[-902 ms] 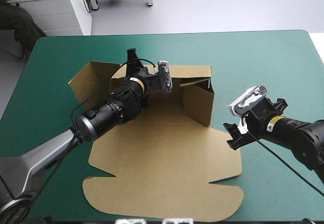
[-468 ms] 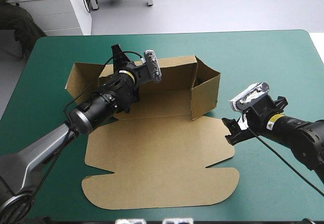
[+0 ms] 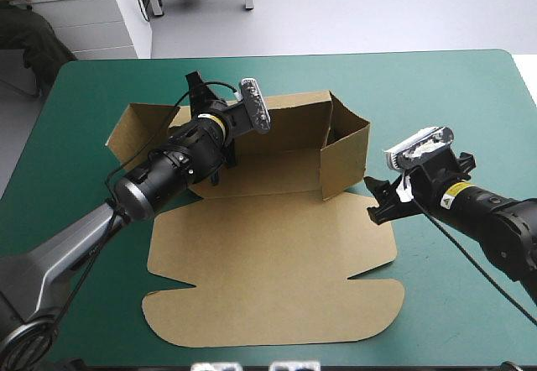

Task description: Fold the box

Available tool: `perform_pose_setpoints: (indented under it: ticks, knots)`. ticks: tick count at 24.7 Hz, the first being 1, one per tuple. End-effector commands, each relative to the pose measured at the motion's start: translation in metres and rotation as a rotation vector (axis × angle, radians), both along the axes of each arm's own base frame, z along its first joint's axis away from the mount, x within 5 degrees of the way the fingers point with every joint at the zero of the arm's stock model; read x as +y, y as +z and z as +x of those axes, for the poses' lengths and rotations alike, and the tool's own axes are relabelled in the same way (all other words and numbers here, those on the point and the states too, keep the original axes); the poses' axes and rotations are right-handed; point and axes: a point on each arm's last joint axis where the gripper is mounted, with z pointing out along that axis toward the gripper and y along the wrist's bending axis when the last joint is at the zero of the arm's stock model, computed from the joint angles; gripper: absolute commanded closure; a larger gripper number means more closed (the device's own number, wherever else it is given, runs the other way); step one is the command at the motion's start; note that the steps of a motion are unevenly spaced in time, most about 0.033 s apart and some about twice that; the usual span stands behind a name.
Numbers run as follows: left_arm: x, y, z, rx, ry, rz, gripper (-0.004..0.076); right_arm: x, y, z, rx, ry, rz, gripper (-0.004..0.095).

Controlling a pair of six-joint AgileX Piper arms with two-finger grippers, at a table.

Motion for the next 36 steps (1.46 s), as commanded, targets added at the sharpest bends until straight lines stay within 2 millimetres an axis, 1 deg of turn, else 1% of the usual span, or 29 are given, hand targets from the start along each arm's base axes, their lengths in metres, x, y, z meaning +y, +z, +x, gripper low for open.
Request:
perform_pose_setpoints:
  ticks: [1,2,4,6,7,8,9,10,11,12,13,17,20,23,26,27,28,29,32,33,34,36]
  knots:
    - [-0.003,0.021,-0.003,-0.065,-0.042,-0.077,0.0725,0.002,0.017,0.006,-0.095,-0.023,0.076,0.0347]
    - [-0.005,0.017,-0.001,-0.056,-0.044,-0.063,0.0725,0.004,0.016,0.009,-0.079,-0.022,0.069,0.0410]
    - [-0.008,0.007,0.004,-0.034,-0.041,-0.042,0.0725,0.006,0.011,0.015,-0.052,-0.020,0.046,0.0489]
    - [-0.012,-0.002,0.008,-0.011,-0.037,-0.026,0.0725,0.007,0.006,0.021,-0.047,-0.012,0.000,0.0424]
    - [-0.013,-0.005,0.009,-0.005,-0.037,-0.021,0.0725,0.008,0.003,0.025,-0.043,-0.009,-0.018,0.0369]
    - [-0.014,-0.008,0.011,0.001,-0.037,-0.016,0.0725,0.009,-0.001,0.028,-0.037,-0.007,-0.042,0.0305]
    - [-0.016,-0.012,0.013,0.007,-0.041,-0.012,0.0725,0.011,-0.008,0.036,-0.024,0.006,-0.093,0.0184]
    - [-0.017,-0.013,0.013,0.008,-0.043,-0.011,0.0725,0.012,-0.013,0.040,-0.012,0.013,-0.111,0.0152]
    - [-0.018,-0.014,0.014,0.005,-0.051,-0.015,0.0727,0.016,-0.021,0.048,0.001,0.035,-0.152,0.0139]
    - [-0.019,-0.014,0.014,0.002,-0.055,-0.018,0.0731,0.017,-0.024,0.052,-0.003,0.041,-0.162,0.0139]
    - [-0.020,-0.013,0.014,-0.003,-0.060,-0.030,0.0731,0.021,-0.030,0.062,-0.013,0.046,-0.169,0.0139]
    - [-0.023,-0.016,0.017,-0.005,-0.068,-0.053,0.0731,0.030,-0.041,0.081,-0.033,0.054,-0.160,0.0139]
    - [-0.027,-0.027,0.021,0.018,-0.068,-0.029,0.0731,0.033,-0.046,0.087,-0.017,0.053,-0.160,0.0139]
    - [-0.029,-0.036,0.024,0.041,-0.058,-0.009,0.0731,0.033,-0.046,0.085,0.002,0.053,-0.136,0.0159]
    - [-0.029,-0.037,0.025,0.043,-0.059,-0.007,0.0731,0.032,-0.034,0.075,0.000,0.054,-0.085,0.0279]
    - [-0.029,-0.037,0.025,0.040,-0.060,-0.006,0.0731,0.030,-0.028,0.071,-0.021,0.052,-0.073,0.0346]
    - [-0.029,-0.036,0.025,0.036,-0.064,-0.005,0.0731,0.028,-0.022,0.067,-0.044,0.048,-0.062,0.0437]
    - [-0.030,-0.036,0.025,0.035,-0.065,-0.006,0.0731,0.027,-0.020,0.066,-0.051,0.046,-0.062,0.0481]
    - [-0.030,-0.036,0.025,0.033,-0.069,-0.009,0.0731,0.025,-0.014,0.067,-0.048,0.039,-0.058,0.0561]
    - [-0.030,-0.036,0.025,0.033,-0.069,-0.009,0.0731,0.025,-0.011,0.066,-0.052,0.031,-0.039,0.0612]
    - [-0.030,-0.036,0.025,0.033,-0.069,-0.009,0.0731,0.026,-0.005,0.067,-0.061,0.017,-0.007,0.0681]
    - [-0.030,-0.036,0.025,0.033,-0.069,-0.009,0.0731,0.026,0.010,0.069,-0.090,-0.020,0.071,0.0851]
